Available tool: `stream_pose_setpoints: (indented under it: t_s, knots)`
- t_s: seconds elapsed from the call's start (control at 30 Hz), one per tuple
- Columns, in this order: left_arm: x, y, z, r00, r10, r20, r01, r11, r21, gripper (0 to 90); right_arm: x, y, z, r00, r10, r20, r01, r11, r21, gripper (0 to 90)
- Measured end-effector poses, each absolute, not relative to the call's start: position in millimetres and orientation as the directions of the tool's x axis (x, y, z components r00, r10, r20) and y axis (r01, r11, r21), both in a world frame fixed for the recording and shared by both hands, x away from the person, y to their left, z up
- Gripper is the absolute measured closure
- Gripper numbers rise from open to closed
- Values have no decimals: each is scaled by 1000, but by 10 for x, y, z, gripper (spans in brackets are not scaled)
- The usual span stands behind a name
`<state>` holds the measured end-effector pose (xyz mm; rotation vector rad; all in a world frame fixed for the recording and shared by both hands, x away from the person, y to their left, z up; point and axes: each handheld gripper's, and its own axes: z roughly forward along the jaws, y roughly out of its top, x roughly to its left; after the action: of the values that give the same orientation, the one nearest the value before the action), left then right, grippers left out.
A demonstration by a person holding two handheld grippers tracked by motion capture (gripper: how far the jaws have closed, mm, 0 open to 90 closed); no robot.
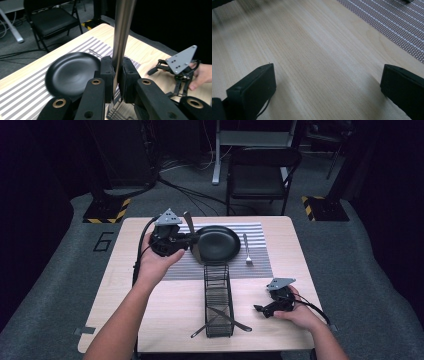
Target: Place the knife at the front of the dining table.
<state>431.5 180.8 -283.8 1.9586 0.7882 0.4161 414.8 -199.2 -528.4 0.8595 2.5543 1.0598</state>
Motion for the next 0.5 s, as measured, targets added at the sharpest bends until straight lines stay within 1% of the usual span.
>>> stream_pose_setpoints:
  t_s: [0.3, 0.5]
  knots:
    - [4437, 1935, -2966, 704, 708, -62, 395, -317, 862, 826, 4148, -1992, -5284, -796, 605, 0, 427, 562, 708, 0]
    - [4543, 1989, -3084, 680, 731, -54, 411, -319, 854, 827, 4148, -1992, -5284, -796, 605, 0, 427, 562, 708, 0]
